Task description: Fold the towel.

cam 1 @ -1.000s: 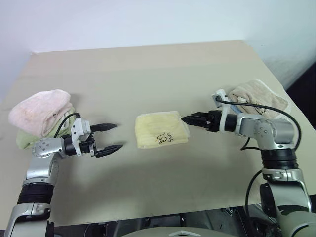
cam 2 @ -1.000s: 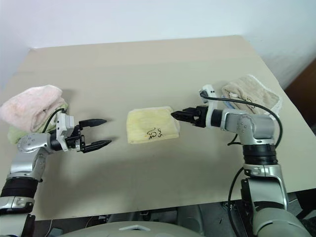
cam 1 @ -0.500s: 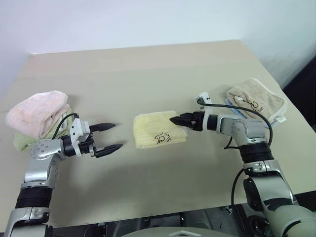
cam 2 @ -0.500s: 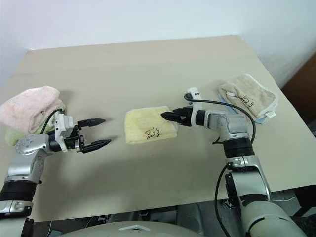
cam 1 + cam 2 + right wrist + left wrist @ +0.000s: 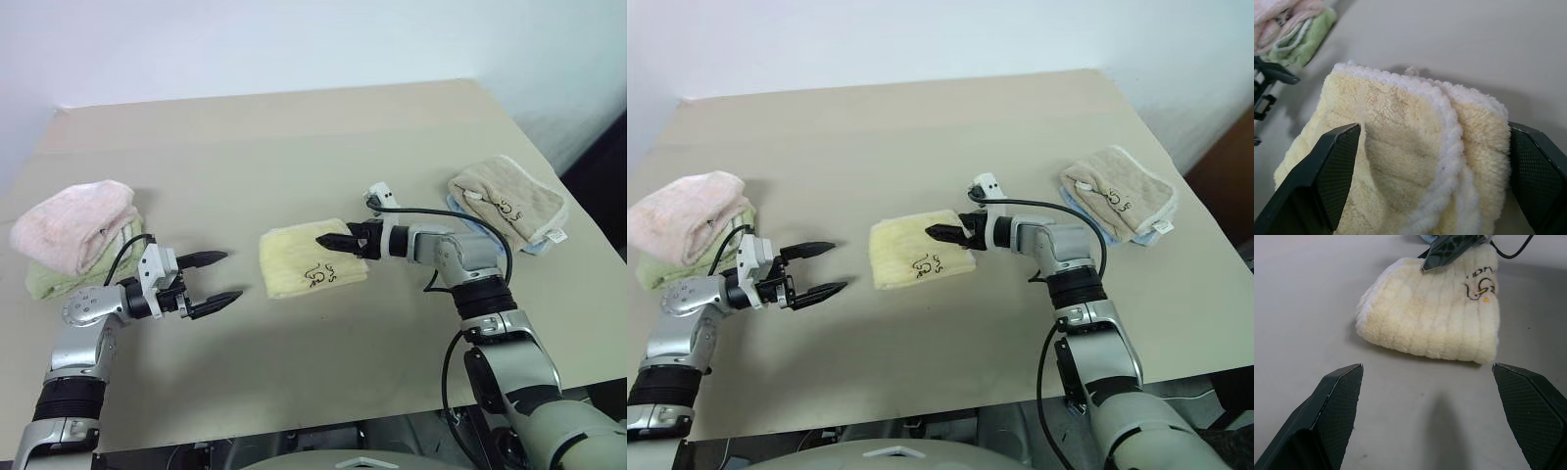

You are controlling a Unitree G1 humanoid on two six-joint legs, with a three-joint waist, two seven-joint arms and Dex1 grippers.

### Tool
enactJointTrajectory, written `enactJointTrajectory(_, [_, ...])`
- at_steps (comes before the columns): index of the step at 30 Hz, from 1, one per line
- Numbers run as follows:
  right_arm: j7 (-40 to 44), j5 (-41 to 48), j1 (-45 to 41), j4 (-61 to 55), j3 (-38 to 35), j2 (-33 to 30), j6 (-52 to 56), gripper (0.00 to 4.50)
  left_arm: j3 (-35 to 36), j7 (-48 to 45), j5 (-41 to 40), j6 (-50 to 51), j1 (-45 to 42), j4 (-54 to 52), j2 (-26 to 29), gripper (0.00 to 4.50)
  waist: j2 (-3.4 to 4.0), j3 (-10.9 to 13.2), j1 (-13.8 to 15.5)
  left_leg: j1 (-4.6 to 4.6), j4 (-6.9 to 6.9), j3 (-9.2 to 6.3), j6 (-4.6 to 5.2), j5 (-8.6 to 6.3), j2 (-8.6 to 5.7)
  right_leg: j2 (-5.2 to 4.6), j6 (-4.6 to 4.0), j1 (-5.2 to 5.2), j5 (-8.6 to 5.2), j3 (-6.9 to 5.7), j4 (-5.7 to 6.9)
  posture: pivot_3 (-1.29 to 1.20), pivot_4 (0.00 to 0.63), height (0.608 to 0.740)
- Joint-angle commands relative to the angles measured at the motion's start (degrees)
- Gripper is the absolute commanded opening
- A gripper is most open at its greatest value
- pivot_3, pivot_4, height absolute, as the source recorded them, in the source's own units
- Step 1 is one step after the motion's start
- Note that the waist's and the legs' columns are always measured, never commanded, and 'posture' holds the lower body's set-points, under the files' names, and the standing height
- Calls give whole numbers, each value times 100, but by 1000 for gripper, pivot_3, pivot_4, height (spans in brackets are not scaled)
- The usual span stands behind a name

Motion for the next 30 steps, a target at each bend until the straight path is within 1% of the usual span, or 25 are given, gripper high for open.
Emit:
enactJointTrajectory(1, [107, 44, -27, -259, 79, 105, 9, 3598, 101, -7, -56, -155, -91, 18, -1, 4500, 0, 0, -1, -1, 0, 0, 0, 0, 0, 0, 0, 0, 0, 0, 0, 0, 150, 728])
enactJointTrajectory(10, [-13, -30, -57, -317, 10, 180, -92, 476, -10, 154, -7, -82, -186, -129, -87, 4500, 1, 0, 6, -1, -1, 0, 0, 0, -1, -1, 0, -1, 0, -1, 1, 0, 150, 728])
enactJointTrajectory(11, [-81, -33, -89, -305, -59, 171, -125, 196, -21, 172, -6, -69, -190, -152, -89, 4500, 1, 0, 8, -1, -1, 0, 0, 0, -1, -1, 0, -2, 0, -2, 1, 0, 150, 728])
enactJointTrajectory(12, [-130, -34, -111, -296, -107, 163, -148, 21, -28, 186, -5, -60, -191, -169, -89, 4500, 1, 0, 10, -1, -1, 0, 0, 0, -1, -1, 0, -2, 0, -2, 2, 0, 150, 728])
enactJointTrajectory(15, [-473, 15, -308, -97, -508, 134, -319, 21, -49, 226, -1, -29, -184, -231, -98, 4500, 2, 1, 13, -2, 0, 0, 0, 0, -1, -1, 0, -2, 0, -2, 1, 0, 150, 728])
enactJointTrajectory(18, [-962, 99, -549, 172, -1076, 98, -546, 21, -71, 266, 9, -16, -174, -270, -126, 4500, 2, 1, 20, -2, 0, 0, 0, 0, -2, -1, 0, -1, 0, -2, 0, 0, 150, 728])
enactJointTrajectory(21, [-1213, 203, -659, 239, -1473, 31, -615, 21, -87, 288, 4, 1, -161, -303, -138, 4500, 2, 1, 31, -2, -3, -1, -1, 0, -3, -1, 0, -1, 0, -2, 0, 0, 150, 728])
enactJointTrajectory(24, [-1480, 341, -716, 140, -1901, -94, -583, 21, -108, 306, 8, 9, -157, -319, -143, 4500, 2, 1, 30, -2, -9, -1, 0, 0, -3, -3, 0, -2, 0, -2, 1, 0, 150, 728])
enactJointTrajectory(28, [-2229, 636, -728, -384, -2751, -562, -298, 21, -165, 362, 28, 72, -214, -338, -176, 4500, 10, 7, 56, -10, -12, -2, 0, 0, -9, -9, 0, -1, 1, -1, 2, 0, 150, 728])
enactJointTrajectory(30, [-2525, 736, -676, -621, -2981, -683, -175, 21, -191, 383, 28, 92, -222, -358, -182, 4500, 11, 7, 55, -13, -12, -2, 1, 0, -11, -12, 0, -1, 1, -1, 2, 0, 150, 728])
